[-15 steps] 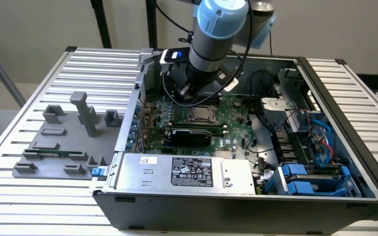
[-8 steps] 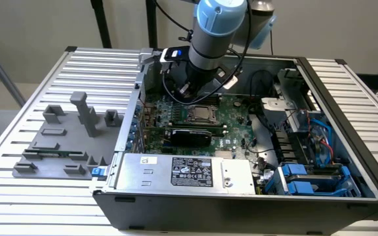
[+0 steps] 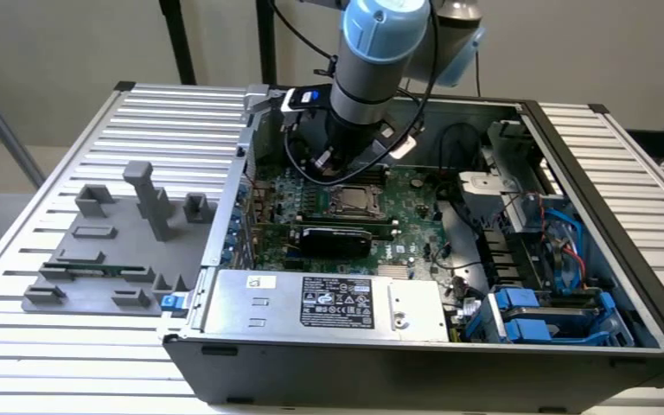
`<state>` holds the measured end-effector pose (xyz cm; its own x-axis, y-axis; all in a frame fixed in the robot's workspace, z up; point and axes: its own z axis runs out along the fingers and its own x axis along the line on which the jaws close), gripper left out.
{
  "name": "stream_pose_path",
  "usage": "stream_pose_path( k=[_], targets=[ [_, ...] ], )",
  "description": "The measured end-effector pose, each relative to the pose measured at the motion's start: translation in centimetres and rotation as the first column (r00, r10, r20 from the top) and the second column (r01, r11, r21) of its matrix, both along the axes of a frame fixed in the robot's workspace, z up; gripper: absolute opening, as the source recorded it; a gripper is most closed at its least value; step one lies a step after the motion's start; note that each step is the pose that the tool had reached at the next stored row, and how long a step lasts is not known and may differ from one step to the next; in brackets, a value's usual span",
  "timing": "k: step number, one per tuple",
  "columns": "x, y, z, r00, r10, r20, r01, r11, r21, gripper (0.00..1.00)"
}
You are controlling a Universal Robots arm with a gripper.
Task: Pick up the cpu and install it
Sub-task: 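Install the first cpu locking lever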
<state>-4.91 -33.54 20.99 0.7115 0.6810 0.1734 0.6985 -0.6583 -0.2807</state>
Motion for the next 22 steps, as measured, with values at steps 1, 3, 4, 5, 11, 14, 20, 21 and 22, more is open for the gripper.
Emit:
stream_pose_path(
  k=[1, 3, 4, 5, 11, 14, 20, 21, 22],
  targets=[
    [0.00, 0.01, -0.02, 1.0000, -0.003, 0.0001, 0.003, 1.0000, -0.0039, 0.11],
    [0.00, 0.10, -0.04, 1.0000, -0.007, 0.0000, 0.007, 0.9999, -0.0088, 0.11],
    [0.00, 0.20, -0.04, 1.0000, -0.009, -0.0002, 0.009, 0.9999, -0.0093, 0.11],
    [0.00, 0.26, -0.05, 1.0000, -0.009, -0.0002, 0.009, 0.9999, -0.0097, 0.11],
    [0.00, 0.42, -0.08, 0.9999, -0.011, -0.0021, 0.011, 0.9998, -0.0140, 0.11],
    [0.00, 0.68, -0.16, 0.9999, -0.014, -0.0021, 0.014, 0.9997, -0.0171, 0.11],
    [0.00, 0.82, -0.23, 0.9998, -0.019, -0.0032, 0.019, 0.9995, -0.0247, 0.11],
    [0.00, 0.82, -0.24, 0.9998, -0.019, -0.0035, 0.019, 0.9995, -0.0263, 0.11],
    [0.00, 0.82, -0.26, 0.9998, -0.020, -0.0038, 0.020, 0.9994, -0.0284, 0.11]
  ],
)
